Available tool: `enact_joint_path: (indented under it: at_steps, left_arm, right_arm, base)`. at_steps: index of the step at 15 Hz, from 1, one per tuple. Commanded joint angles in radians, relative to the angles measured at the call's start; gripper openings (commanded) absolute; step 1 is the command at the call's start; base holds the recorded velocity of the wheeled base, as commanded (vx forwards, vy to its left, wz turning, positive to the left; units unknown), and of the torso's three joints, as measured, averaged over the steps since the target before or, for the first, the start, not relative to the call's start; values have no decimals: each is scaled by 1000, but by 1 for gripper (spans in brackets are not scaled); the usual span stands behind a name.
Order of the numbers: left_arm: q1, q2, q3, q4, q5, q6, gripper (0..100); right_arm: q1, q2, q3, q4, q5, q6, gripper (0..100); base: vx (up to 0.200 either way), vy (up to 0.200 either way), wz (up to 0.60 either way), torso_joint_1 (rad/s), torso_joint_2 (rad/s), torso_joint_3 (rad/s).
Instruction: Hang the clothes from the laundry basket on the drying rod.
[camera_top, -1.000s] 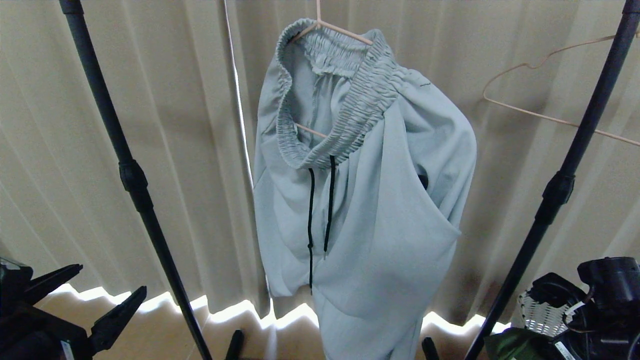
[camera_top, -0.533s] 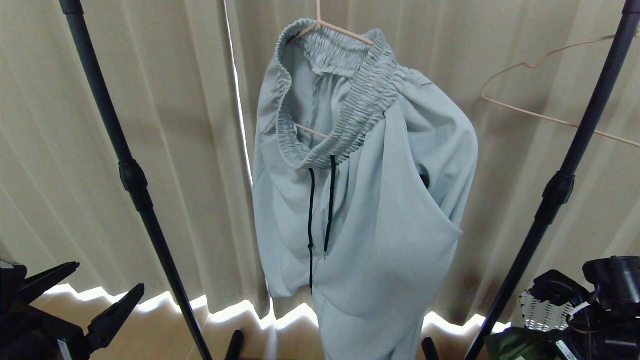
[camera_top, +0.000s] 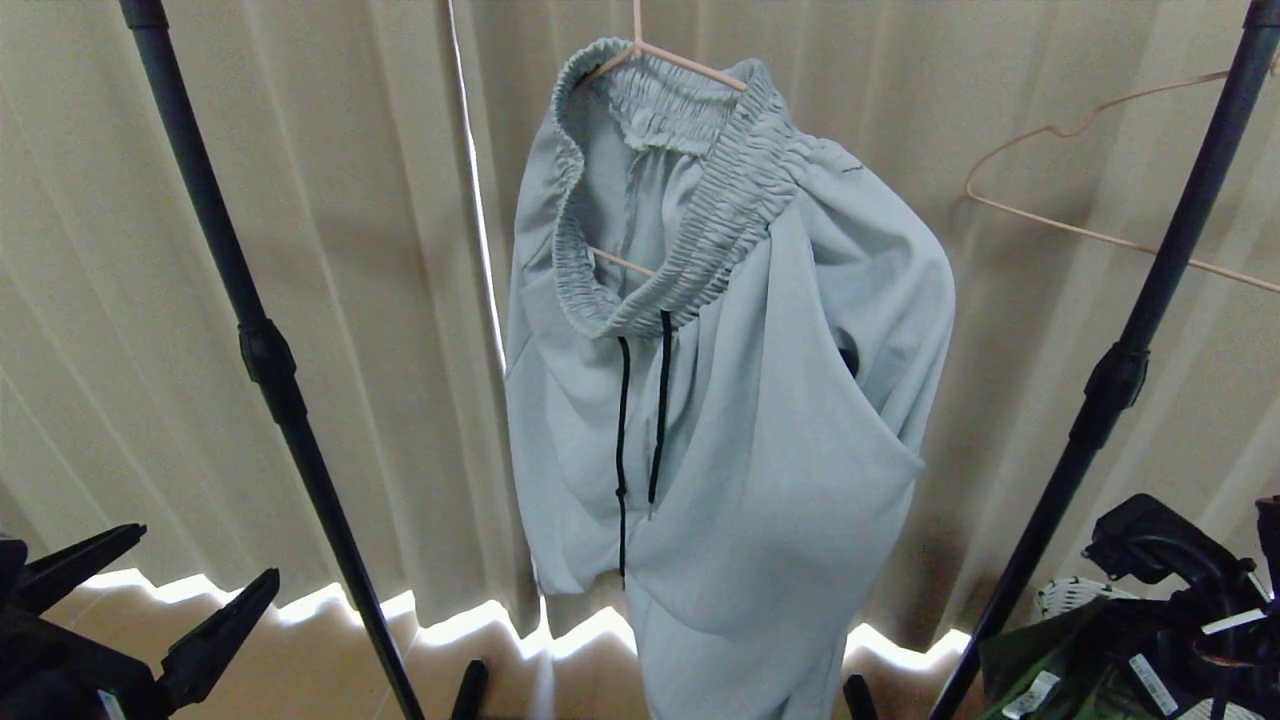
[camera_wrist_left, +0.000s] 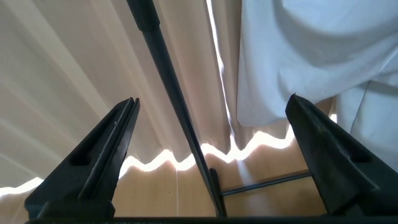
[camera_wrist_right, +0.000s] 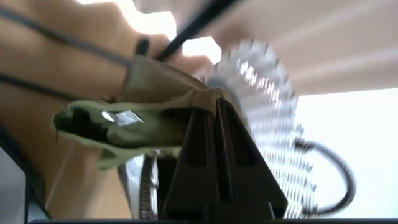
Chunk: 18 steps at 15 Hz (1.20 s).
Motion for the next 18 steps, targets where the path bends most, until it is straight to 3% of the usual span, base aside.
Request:
enact_joint_path:
  at_steps: [1,12,16,18]
  left_arm:
    - [0,-5,4,-1,0,-2,100]
    - [-11,-22,28,1,-3,21,100]
    - [-207,21,-10,1,-26,15,100]
    - [-241,55,-10,1,-26,20,100]
  right_arm:
    - [16,-68,-25,-4,3,0,0]
    - [75,30,-157,-13,29,-2,0]
    - [187,12,-195,-16,55,3,0]
    - [230,1,-227,-16,91,3,0]
  base:
    - [0,0,0,0,0,0]
    - [-200,0,0,4,4,3]
    - [0,0,0,0,0,0]
    - [0,0,0,0,0,0]
